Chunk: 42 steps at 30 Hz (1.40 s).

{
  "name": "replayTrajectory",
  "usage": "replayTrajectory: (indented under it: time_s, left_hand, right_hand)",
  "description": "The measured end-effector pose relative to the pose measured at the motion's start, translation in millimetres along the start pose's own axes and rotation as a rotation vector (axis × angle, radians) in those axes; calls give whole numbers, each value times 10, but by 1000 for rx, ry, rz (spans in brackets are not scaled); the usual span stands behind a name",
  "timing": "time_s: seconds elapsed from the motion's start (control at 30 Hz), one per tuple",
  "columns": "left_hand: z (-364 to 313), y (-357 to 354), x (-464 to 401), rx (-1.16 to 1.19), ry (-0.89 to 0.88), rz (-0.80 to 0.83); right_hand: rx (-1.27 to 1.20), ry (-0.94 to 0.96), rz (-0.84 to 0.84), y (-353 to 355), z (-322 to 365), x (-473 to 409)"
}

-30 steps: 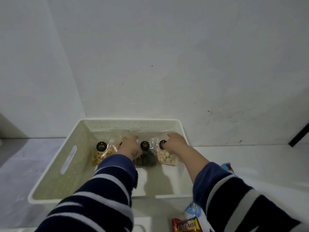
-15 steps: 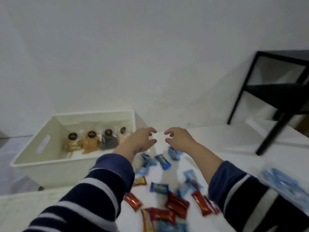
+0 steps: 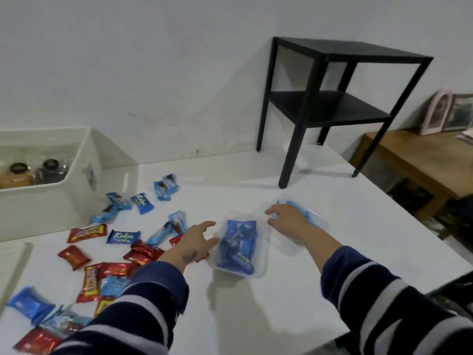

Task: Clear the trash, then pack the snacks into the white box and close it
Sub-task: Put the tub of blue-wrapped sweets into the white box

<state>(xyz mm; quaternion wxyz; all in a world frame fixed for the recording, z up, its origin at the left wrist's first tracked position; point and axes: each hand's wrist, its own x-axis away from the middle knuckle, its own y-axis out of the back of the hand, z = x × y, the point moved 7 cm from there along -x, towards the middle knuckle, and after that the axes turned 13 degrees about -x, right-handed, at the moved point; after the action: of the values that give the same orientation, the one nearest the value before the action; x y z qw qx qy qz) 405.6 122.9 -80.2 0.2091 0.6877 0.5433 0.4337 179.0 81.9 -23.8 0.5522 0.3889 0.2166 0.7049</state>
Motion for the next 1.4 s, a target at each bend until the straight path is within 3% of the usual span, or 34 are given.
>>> replayTrajectory:
  time_s: [0.17, 0.3, 0.47, 0.67, 0.87, 1.03, 1.2, 1.4]
  left_hand:
    - [-94, -307, -222, 18, 38, -13]
    - [-74, -486, -347, 51, 72, 11]
    - [47, -625, -414, 286, 124, 7]
    - [25, -602, -397, 259, 136, -20]
    - [-83, -601, -286, 194, 162, -61]
    - [-224, -622, -163, 284, 152, -56]
    - [-372, -545, -69, 407, 160, -56]
    - [-486, -414, 26, 542, 175, -15]
  right_hand:
    - [-29, -61, -107, 377, -748, -175]
    - [150, -226, -9, 452, -1260, -329]
    - [-308, -195, 5, 483, -1413, -507]
    - [-768, -330, 67, 381, -1511, -380]
    - [-1095, -365, -51, 224, -1601, -134]
    - [-1232, -317, -118, 215, -1494, 55]
    - [-1138, -223, -144, 264, -937, 155]
    - [-1099, -199, -122, -192, -403, 274]
